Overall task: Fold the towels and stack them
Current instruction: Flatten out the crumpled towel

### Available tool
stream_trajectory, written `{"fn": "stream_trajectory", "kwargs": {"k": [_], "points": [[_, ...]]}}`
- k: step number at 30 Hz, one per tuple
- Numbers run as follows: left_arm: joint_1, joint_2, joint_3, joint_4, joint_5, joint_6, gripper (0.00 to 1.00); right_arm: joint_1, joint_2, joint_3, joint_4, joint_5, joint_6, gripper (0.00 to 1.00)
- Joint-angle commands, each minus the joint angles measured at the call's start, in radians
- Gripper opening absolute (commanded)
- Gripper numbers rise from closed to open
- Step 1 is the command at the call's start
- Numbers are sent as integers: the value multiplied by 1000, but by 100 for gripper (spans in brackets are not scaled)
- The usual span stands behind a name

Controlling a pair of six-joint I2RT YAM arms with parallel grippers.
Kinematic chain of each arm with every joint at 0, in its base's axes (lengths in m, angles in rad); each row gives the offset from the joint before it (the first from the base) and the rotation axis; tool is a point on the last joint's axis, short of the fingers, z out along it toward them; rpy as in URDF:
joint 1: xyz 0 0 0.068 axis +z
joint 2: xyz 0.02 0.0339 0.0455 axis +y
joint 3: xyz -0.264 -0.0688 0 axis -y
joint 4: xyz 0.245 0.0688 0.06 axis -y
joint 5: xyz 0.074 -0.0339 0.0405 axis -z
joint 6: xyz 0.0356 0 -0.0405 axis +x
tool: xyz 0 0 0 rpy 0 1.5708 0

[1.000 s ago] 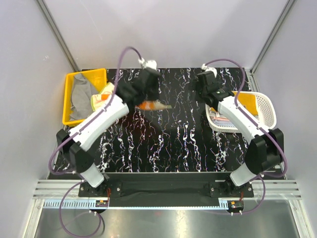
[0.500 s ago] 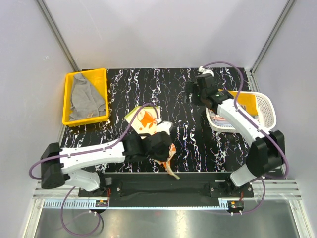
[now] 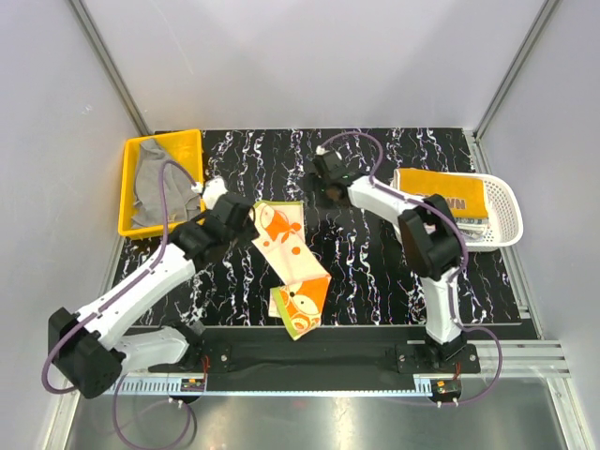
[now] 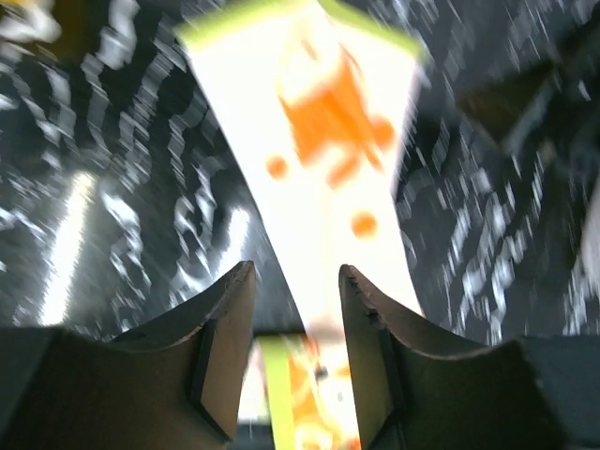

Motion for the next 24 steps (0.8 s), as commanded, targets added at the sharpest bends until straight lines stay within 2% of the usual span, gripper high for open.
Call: {"fn": "stream_trajectory", "kwargs": {"k": [1,4,10,12,16,24], "points": [[152,76,-12,146,7,44,45,36,62,159,18,19,20,81],[283,200,-11,246,132,40,42,51,137,251,-17,40,18,78],[394,415,95,294,183,32,42,82,253,366,-85,71,46,70],[406,464,127,295,200,43,44,93,264,374,-91,83,52,67],[425,594,195,287,231,54,44,100,302,405,-120,106,57,68],[429,696,210,298,205,31,44,102,329,411,-131,128,47,67]]}}
